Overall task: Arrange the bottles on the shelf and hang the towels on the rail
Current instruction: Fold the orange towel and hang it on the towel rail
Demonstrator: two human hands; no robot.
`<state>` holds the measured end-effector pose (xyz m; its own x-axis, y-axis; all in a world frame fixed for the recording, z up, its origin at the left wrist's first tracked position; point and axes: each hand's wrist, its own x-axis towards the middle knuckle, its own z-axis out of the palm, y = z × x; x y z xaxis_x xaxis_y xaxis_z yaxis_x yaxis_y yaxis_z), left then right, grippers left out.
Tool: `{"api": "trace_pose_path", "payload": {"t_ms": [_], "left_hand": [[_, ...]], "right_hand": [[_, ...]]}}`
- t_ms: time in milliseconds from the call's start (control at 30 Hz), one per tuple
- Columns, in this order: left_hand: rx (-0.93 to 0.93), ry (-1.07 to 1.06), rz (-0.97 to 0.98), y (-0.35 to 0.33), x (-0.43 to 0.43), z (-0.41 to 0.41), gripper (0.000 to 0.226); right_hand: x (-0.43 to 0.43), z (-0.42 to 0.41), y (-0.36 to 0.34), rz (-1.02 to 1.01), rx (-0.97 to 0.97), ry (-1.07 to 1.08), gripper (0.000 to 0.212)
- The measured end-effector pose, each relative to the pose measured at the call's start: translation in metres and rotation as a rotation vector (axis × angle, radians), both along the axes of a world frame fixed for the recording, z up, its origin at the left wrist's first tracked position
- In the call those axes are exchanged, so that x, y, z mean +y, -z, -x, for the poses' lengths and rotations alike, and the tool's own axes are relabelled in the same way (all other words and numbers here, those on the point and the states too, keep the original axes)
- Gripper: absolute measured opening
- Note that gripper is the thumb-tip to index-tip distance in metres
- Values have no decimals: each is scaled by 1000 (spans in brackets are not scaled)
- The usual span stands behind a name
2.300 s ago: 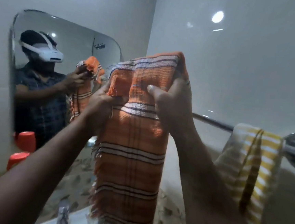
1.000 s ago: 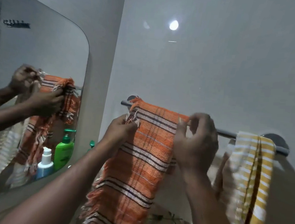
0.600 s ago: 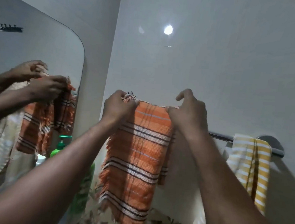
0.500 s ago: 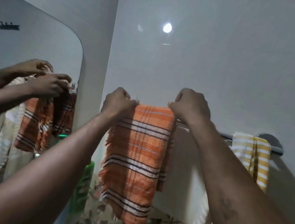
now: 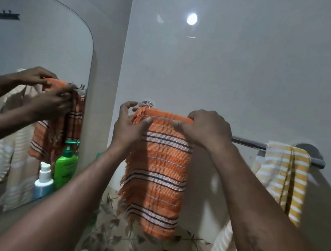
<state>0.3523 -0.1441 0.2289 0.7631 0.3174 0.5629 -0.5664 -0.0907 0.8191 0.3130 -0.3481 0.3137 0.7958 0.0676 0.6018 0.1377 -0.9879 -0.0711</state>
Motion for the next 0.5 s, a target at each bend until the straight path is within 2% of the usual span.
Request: {"api": "trace_pose_path", "payload": {"t_ms": [100, 200, 367, 500], "left_hand": [[14, -19, -79, -18, 5, -3, 57], [52, 9, -90, -14, 8, 0, 60], [146, 105, 84, 24, 6, 0, 77], [170, 146, 188, 32, 0, -4, 64]], "right_hand": [[4, -3, -4, 19, 55, 40, 69], [6, -1, 2, 71, 5, 65, 70], [5, 3, 4, 93, 8, 86, 74], [4, -1, -4, 44, 112, 107, 69]]}}
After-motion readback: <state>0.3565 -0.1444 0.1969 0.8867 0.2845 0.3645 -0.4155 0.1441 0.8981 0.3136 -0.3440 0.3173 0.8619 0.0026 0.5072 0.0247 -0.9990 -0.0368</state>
